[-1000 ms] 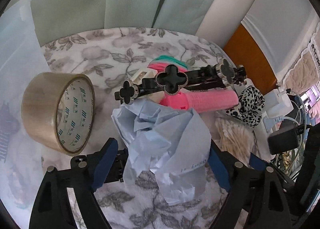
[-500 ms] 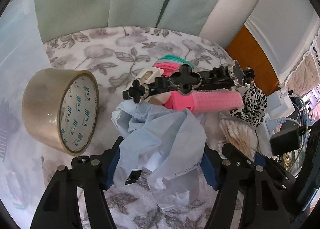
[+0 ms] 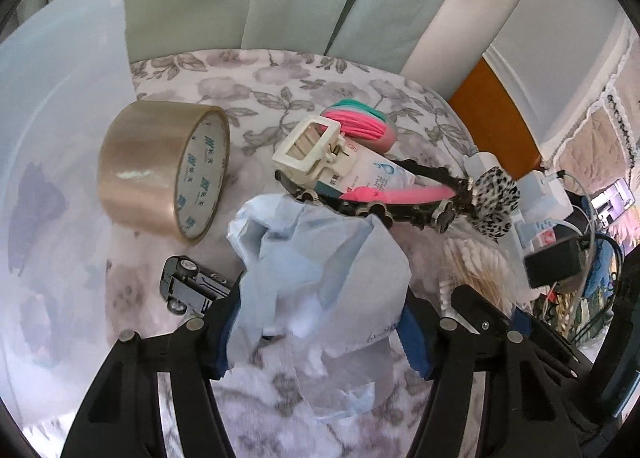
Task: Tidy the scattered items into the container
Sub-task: 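Grasp the crumpled paper with the left gripper while the right grasps the cotton swab bag, then carry the crumpled paper and cotton swab bag with both grippers over the box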
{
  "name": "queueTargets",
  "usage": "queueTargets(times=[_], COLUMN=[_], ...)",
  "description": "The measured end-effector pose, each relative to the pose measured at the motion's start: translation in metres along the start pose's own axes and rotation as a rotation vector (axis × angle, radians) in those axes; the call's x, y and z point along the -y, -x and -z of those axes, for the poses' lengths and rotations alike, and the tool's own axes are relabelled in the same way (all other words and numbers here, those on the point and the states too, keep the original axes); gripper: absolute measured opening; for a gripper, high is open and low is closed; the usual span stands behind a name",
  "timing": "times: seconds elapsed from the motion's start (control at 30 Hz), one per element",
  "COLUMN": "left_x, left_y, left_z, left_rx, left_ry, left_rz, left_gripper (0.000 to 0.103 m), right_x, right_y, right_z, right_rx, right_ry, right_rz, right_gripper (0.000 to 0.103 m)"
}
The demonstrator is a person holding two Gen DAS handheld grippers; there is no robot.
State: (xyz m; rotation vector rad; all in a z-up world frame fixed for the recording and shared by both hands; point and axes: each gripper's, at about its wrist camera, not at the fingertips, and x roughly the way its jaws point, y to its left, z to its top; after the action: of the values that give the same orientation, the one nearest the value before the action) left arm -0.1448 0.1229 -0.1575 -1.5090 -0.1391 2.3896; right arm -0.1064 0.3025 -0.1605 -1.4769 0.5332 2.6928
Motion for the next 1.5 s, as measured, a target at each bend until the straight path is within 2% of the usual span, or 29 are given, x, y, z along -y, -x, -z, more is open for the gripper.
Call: queueTargets(times=[0.57,0.83,1.5], left_x=[0.003,0.005,-0.005], left_y=[0.057,0.084,0.163], left_z=[0.015,0.021,0.029], left_rx=[0.068,0.111,0.264], left_ry=[0.014,0.007,-0.004], left_rz=[0.030,0.049,0.067], left_gripper=[0.065,0.065,0.065], right_x=[-0.011,-0.029,-0.084], right_y=[0.062,0.087,0.170], right_z=[0.012,0.009,0.009], right_rx=[0.081,0.136,0.291], right_ry=[0.030,0.057,0.136], right_rz=[-0.036,-0.051,-0.154], right_gripper=[0.046,0.046,0.046])
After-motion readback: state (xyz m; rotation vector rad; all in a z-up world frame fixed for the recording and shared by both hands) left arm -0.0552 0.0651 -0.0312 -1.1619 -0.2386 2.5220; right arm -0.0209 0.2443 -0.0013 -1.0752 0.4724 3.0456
